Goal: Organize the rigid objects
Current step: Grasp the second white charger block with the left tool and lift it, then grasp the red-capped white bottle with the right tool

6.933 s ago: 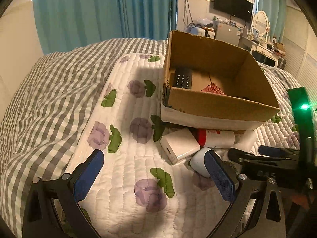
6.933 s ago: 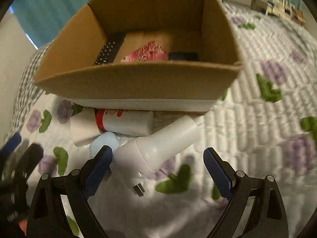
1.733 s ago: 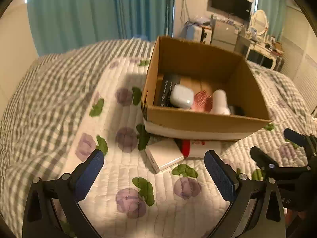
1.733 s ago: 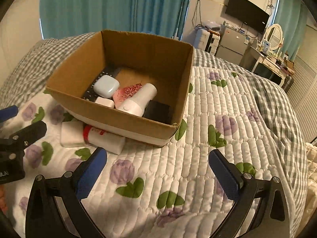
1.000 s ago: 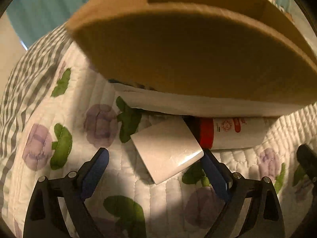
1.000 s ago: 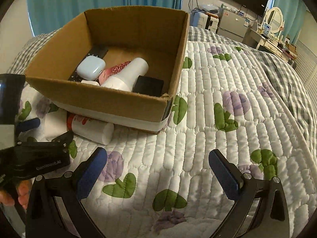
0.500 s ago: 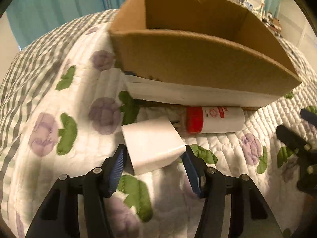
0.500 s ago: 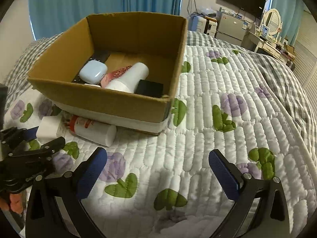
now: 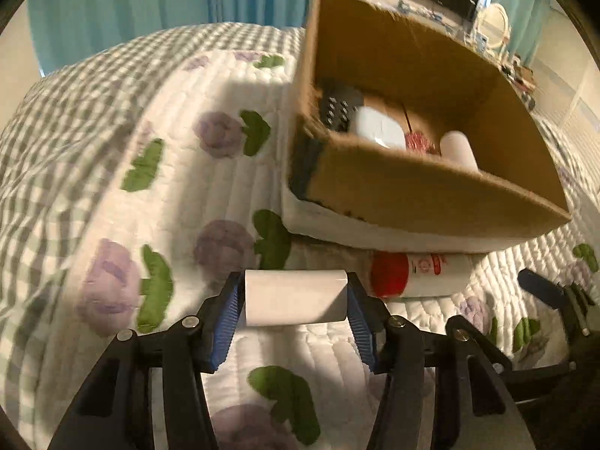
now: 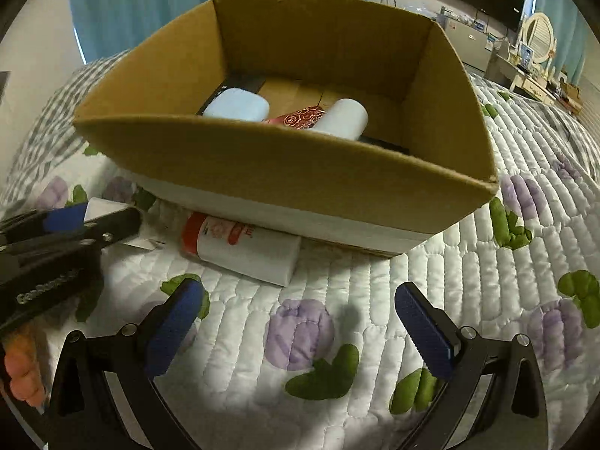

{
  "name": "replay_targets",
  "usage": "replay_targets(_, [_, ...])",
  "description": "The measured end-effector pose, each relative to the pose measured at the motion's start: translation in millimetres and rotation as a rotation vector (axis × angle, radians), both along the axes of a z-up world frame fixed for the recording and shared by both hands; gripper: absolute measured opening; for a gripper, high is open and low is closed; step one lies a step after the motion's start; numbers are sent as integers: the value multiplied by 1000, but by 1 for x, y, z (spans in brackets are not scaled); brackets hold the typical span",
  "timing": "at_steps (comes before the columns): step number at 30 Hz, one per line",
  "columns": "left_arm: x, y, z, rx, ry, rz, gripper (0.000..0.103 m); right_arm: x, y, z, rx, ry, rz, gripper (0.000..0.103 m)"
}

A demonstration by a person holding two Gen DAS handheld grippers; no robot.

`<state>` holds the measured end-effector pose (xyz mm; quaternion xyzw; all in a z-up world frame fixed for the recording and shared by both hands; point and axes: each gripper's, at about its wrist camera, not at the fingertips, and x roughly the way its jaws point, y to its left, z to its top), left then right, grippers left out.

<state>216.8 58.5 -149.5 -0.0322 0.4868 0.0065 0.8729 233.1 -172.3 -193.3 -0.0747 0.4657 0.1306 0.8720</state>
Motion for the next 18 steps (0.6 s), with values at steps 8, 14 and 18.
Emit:
replay_targets(8, [-16,0,14,19,-64,14,54,2,-16,-4,42,22,-41,103])
replay_targets(14, [-34,7,45,2,-158,36,54,2,-9,0,84,10,-17,103])
replay_targets(18, [-26,11,41,59,-154,60,54,12,17,-8,77,10,-17,102])
